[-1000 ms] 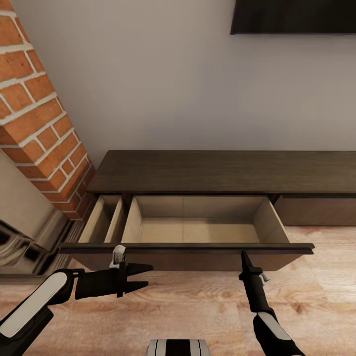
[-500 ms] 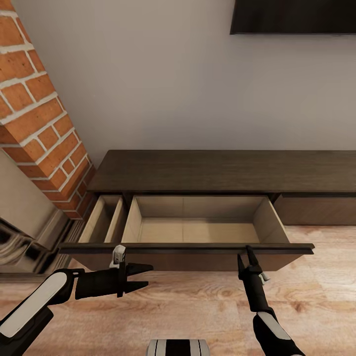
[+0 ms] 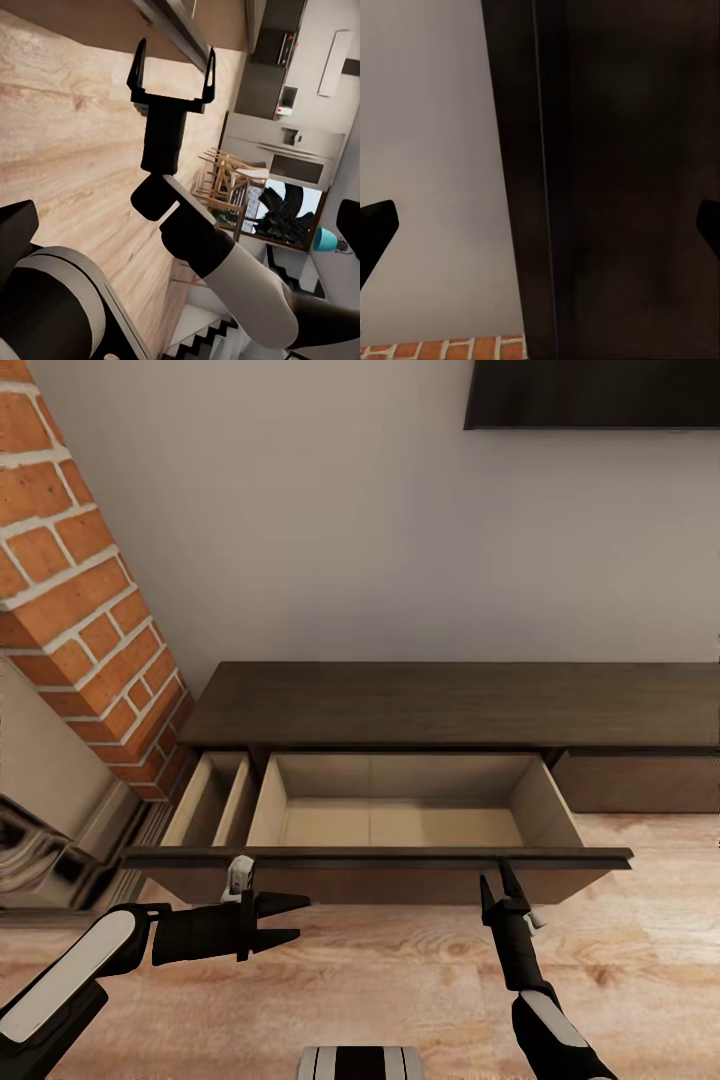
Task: Place each of the two pumpkins and all three candles from the living room inside a cabinet in the living room (use any cabinet), then make sure every cabinet is closed, and position the cauldron so it is next to a table in the living room.
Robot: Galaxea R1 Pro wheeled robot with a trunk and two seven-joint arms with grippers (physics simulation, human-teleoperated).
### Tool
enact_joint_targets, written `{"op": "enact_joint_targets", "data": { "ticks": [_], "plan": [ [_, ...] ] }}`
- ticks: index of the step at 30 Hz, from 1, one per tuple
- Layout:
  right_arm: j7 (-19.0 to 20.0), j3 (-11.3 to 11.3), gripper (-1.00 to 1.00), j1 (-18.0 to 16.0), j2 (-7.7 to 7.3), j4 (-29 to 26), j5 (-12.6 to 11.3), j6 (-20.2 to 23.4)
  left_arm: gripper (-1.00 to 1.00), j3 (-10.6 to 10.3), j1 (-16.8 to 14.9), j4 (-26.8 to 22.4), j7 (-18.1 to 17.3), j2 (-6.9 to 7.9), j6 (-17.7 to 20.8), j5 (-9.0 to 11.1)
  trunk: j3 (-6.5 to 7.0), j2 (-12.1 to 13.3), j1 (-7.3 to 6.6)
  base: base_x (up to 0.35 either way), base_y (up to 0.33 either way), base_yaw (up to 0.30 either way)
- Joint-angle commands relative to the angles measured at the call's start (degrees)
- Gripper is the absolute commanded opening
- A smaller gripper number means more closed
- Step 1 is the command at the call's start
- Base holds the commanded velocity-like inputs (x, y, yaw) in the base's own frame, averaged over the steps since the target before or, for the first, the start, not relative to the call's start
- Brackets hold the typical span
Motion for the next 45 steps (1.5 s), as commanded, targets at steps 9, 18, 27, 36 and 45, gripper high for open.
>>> {"op": "enact_joint_targets", "data": {
  "ticks": [9, 18, 27, 36, 45],
  "plan": [
    [0.19, 0.04, 1.00, -0.02, -0.01, 0.03, -0.61, 0.59, 1.00, -0.08, -0.05, 0.02, -0.37, 0.04, 0.04, -0.26, -0.04, -0.02, -0.02, -0.145, 0.000, 0.000],
    [0.10, 0.04, 1.00, -0.02, -0.01, 0.03, -0.62, 0.59, 1.00, -0.08, -0.05, 0.08, -0.37, 0.04, 0.02, -0.27, -0.04, -0.02, -0.02, -0.135, 0.000, 0.000],
    [-0.37, -0.01, 1.00, -0.02, -0.09, 0.03, -0.55, 1.89, 1.00, -0.08, -0.04, 0.22, -0.29, 0.04, 0.01, -0.27, -0.04, -0.02, -0.02, -0.112, 0.000, 0.000],
    [-0.54, 0.04, 1.00, -0.02, -0.17, 0.03, -0.45, 3.72, 1.00, -0.05, -0.06, 0.45, -0.28, 0.03, 0.01, -0.24, -0.04, -0.02, -0.02, -0.089, 0.000, 0.000],
    [-5.73, 0.06, 1.00, -0.02, -0.49, -0.06, 0.10, 12.87, 1.00, 0.71, -0.04, 0.54, 0.21, 0.03, -0.14, 0.01, -0.04, -0.02, -0.02, -0.009, 0.000, 0.000]
  ]
}}
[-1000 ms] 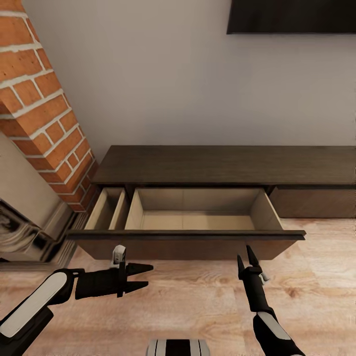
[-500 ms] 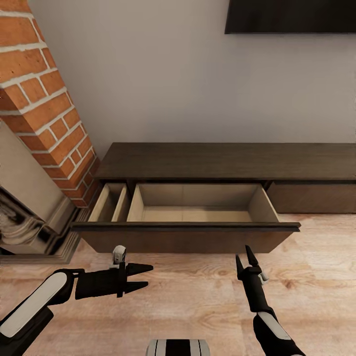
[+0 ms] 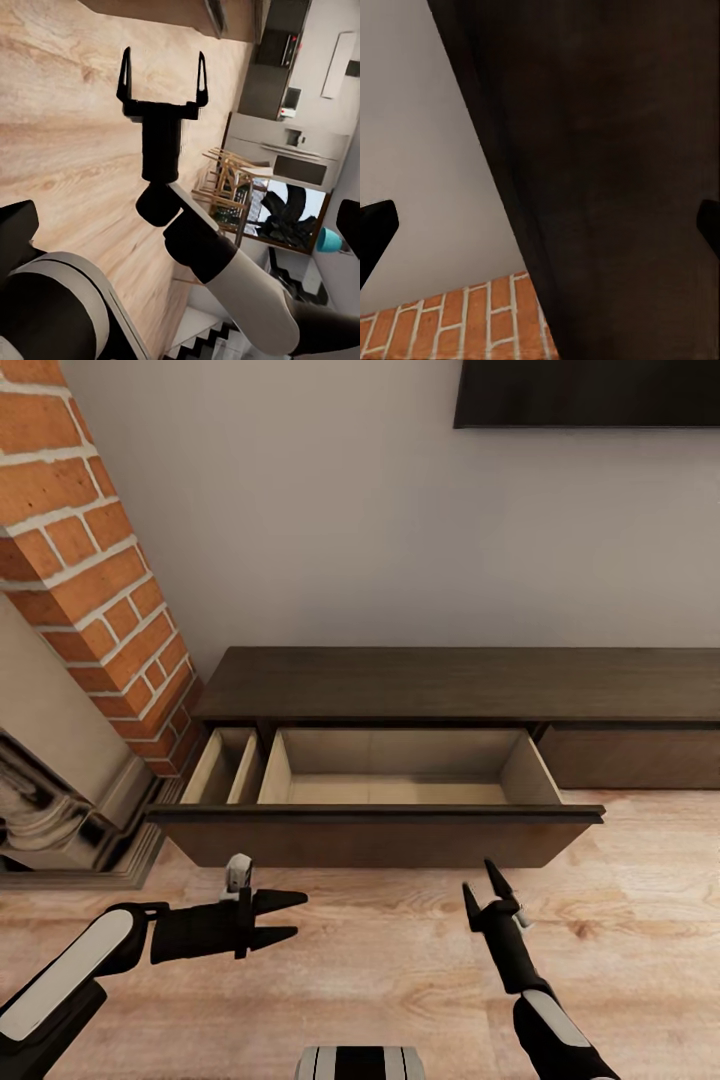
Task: Place each of the two pumpkins and all three candles from the living room inside a cabinet in the living room (use any cabinet), then make sure every cabinet is closed, and position the cauldron so it is next to a table in the living room.
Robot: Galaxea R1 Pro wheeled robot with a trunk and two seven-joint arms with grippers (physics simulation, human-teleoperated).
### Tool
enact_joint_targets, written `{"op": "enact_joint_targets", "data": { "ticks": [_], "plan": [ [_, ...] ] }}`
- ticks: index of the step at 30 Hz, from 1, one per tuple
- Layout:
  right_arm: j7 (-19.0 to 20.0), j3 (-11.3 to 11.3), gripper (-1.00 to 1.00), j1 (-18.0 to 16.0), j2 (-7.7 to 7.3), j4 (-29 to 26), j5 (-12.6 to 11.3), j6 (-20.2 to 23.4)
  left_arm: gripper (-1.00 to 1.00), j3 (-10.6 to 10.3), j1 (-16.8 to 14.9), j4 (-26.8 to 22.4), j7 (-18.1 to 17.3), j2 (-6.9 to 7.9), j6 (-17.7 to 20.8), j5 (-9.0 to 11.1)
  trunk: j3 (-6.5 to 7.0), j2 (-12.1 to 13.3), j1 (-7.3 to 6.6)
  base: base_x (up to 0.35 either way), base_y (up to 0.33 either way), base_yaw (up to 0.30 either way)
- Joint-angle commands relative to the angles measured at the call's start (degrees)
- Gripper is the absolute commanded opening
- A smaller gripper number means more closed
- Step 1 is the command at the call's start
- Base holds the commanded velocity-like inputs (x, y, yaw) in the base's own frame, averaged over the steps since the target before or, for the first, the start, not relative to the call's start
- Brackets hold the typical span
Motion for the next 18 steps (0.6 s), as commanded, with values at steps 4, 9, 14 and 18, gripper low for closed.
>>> {"op": "enact_joint_targets", "data": {
  "ticks": [4, 9, 14, 18],
  "plan": [
    [-4.02, 0.03, 1.00, -0.02, -0.09, -0.05, -0.35, 4.94, 1.00, 0.07, -0.06, 0.04, -0.06, 0.00, -0.04, -0.31, -0.04, -0.01, -0.01, 0.000, 0.000, 0.000],
    [-10.95, 0.04, 1.00, -0.02, -0.08, -0.19, -0.40, 7.03, 1.00, 0.09, -0.06, 0.11, 0.06, 0.05, -0.05, -0.28, 0.68, 1.59, -0.89, 0.000, 0.000, 0.000],
    [-19.18, 0.17, 1.00, -0.02, -0.15, -0.20, -0.32, 9.50, 1.00, -0.11, -0.06, 1.12, 0.32, 0.09, -0.21, -0.38, 1.58, 3.60, -1.99, 0.000, 0.000, 0.000],
    [-21.47, 0.69, 1.00, -0.03, -2.50, -0.65, 2.03, 15.72, 1.00, -0.22, -0.06, 1.53, 4.09, 0.07, -0.24, -0.46, 2.30, 5.20, -2.87, 0.000, 0.000, 0.000]
  ]
}}
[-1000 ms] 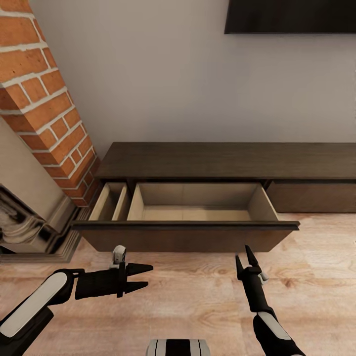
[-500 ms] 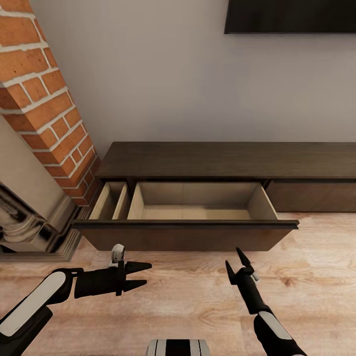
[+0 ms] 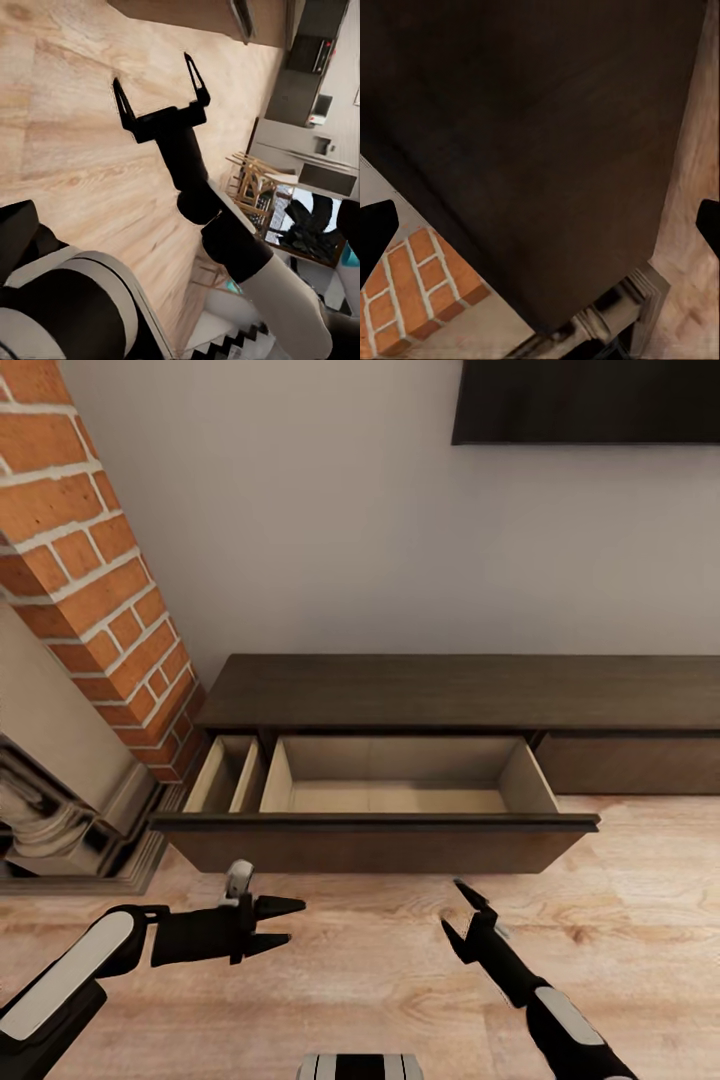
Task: Place each of the two pumpkins and all three candles from the living room inside a cabinet in the living room (use any cabinet), then make sure every cabinet is closed, and position the cauldron so it is next to a table in the living room.
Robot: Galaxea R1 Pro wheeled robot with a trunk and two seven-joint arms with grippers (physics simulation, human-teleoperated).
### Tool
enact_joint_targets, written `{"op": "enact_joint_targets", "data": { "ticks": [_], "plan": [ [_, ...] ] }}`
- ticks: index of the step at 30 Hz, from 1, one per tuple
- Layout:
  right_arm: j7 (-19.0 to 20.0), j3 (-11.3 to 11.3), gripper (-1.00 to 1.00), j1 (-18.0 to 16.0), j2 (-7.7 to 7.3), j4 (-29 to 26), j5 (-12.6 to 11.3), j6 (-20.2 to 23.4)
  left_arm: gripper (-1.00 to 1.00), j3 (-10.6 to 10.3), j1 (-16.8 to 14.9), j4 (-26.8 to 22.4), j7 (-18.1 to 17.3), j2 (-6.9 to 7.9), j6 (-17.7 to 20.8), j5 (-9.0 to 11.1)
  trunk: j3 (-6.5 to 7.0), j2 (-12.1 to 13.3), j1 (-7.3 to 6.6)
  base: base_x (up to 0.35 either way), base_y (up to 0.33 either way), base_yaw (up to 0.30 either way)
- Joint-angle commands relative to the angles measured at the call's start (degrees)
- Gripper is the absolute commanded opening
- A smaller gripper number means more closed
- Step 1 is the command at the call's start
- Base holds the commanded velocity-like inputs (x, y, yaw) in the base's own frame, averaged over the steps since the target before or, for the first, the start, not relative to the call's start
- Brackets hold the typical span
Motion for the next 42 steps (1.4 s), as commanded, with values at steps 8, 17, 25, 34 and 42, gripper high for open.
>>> {"op": "enact_joint_targets", "data": {
  "ticks": [8, 17, 25, 34, 42],
  "plan": [
    [0.29, 0.20, 1.00, 0.10, -4.78, 0.34, 16.54, 10.79, 1.00, -0.52, -0.05, 0.06, 15.13, -0.57, 0.01, 0.18, 1.40, 3.21, -1.77, 0.000, 0.000, 0.000],
    [1.38, 0.21, 1.00, 0.24, -4.91, 0.42, 32.40, 10.94, 1.00, -0.18, -0.05, 6.83, 26.97, -2.21, -1.37, -5.72, 3.02, 6.82, -3.75, 0.000, 0.000, 0.000],
    [1.33, 0.21, 1.00, 0.43, -4.89, 0.85, 40.06, 1.13, 1.00, -0.28, -0.05, 14.98, 27.22, -8.89, -12.92, -27.16, 4.46, 10.03, -5.51, 0.000, 0.000, 0.000],
    [1.39, 0.47, 1.00, 0.59, -4.65, 0.92, 42.28, -1.12, 1.00, -0.96, -0.05, 20.56, 27.00, -12.91, -22.77, -39.53, 6.07, 13.64, -7.48, 0.000, 0.000, 0.000],
    [1.64, 0.85, 1.00, 0.60, -4.35, 1.04, 51.99, -1.97, 1.00, -1.55, -0.03, 23.21, 27.00, -13.40, -24.72, -40.57, 7.51, 16.84, -9.24, 0.000, 0.000, 0.000]
  ]
}}
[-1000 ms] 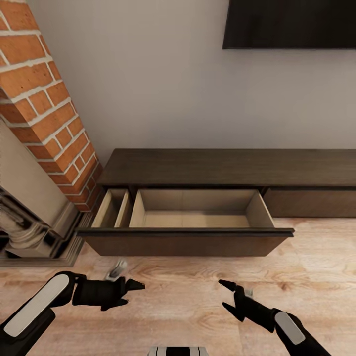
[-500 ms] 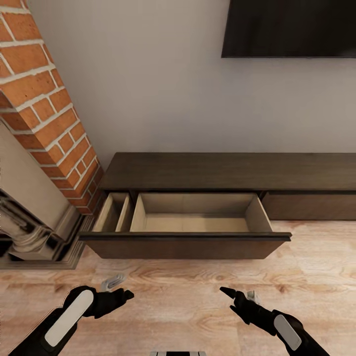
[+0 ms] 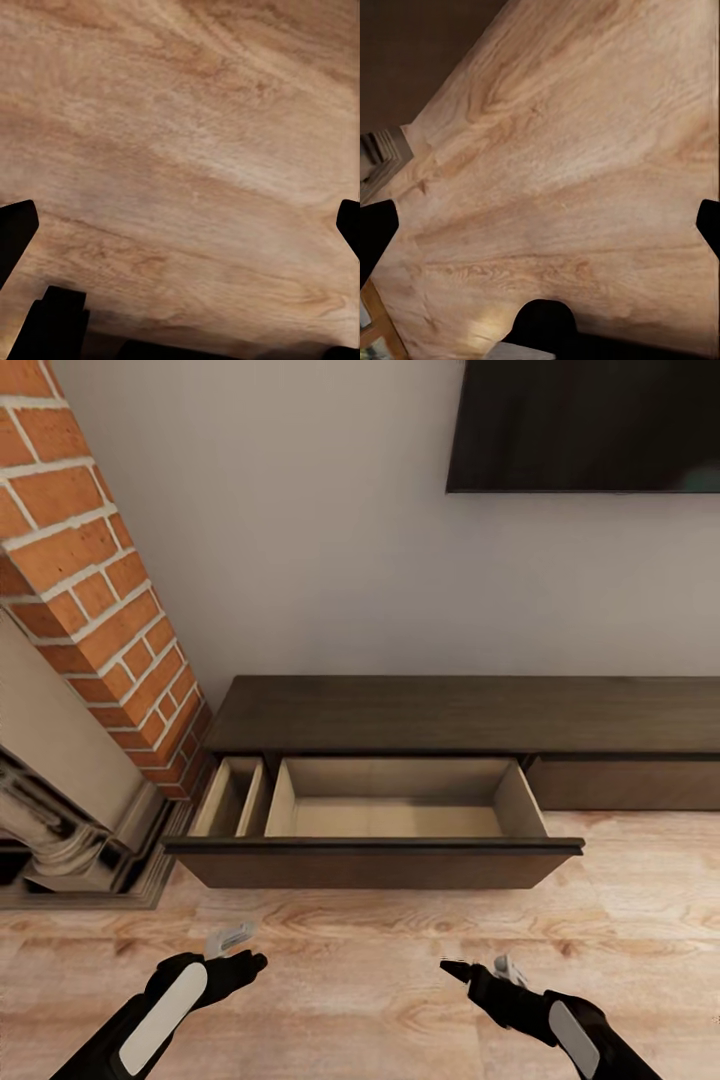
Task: Place each of the two pumpkins and all three candles from the living room inside a cabinet in the living room (use any cabinet), then make sure every cabinet is closed, and position the cauldron so it is next to a table in the living room.
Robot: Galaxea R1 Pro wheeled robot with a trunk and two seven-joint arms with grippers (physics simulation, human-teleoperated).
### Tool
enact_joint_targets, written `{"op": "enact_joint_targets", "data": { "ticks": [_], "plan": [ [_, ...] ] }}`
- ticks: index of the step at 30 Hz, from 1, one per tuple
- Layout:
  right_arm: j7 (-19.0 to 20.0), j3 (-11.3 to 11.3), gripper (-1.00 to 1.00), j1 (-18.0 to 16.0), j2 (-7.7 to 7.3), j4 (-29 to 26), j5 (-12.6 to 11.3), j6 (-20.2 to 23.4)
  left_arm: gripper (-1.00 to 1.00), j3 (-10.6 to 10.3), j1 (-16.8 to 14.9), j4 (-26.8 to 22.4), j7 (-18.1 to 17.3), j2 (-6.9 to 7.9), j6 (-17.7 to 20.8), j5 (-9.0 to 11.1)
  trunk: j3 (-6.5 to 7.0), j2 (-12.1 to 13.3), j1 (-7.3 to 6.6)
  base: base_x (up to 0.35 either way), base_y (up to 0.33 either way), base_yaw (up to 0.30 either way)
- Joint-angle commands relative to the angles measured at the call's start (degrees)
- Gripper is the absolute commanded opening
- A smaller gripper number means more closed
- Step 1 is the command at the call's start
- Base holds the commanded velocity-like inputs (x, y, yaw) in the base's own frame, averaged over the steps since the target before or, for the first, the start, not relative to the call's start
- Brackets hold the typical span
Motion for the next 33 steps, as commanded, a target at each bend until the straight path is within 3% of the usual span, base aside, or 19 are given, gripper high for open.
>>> {"op": "enact_joint_targets", "data": {
  "ticks": [1, 4, 10, 18, 33],
  "plan": [
    [0.12, -0.13, 1.00, -0.02, 0.02, -0.02, 1.63, 0.38, 1.00, -0.26, -0.04, -0.02, 0.58, 0.06, -0.32, 0.64, 0.14, 0.40, -0.23, 0.000, 0.000, 0.000],
    [0.20, -0.14, 1.00, -0.02, 0.02, 0.13, 3.45, 0.34, 1.00, -0.57, -0.05, 0.90, 0.53, 0.06, -0.59, 0.67, 0.68, 1.60, -0.89, 0.000, 0.000, 0.000],
    [0.22, -0.07, 1.00, -0.02, 0.02, 0.04, 4.13, 0.33, 1.00, -0.97, -0.05, 1.97, 0.38, 0.06, -0.68, 0.53, 1.76, 4.01, -2.21, 0.000, 0.000, 0.000],
    [0.15, -0.11, 1.00, -0.02, -0.06, 0.11, 4.07, -3.44, 1.00, -1.05, -0.06, 2.07, 0.35, -0.03, -0.69, 0.53, 3.20, 7.22, -3.97, 0.000, 0.000, 0.000],
    [0.12, -0.11, 1.00, -0.02, -0.08, 0.15, 4.09, -3.62, 1.00, -1.07, -0.04, 2.11, 0.33, -0.77, -0.69, 0.39, 5.89, 13.23, -7.26, 0.000, 0.000, 0.000]
  ]
}}
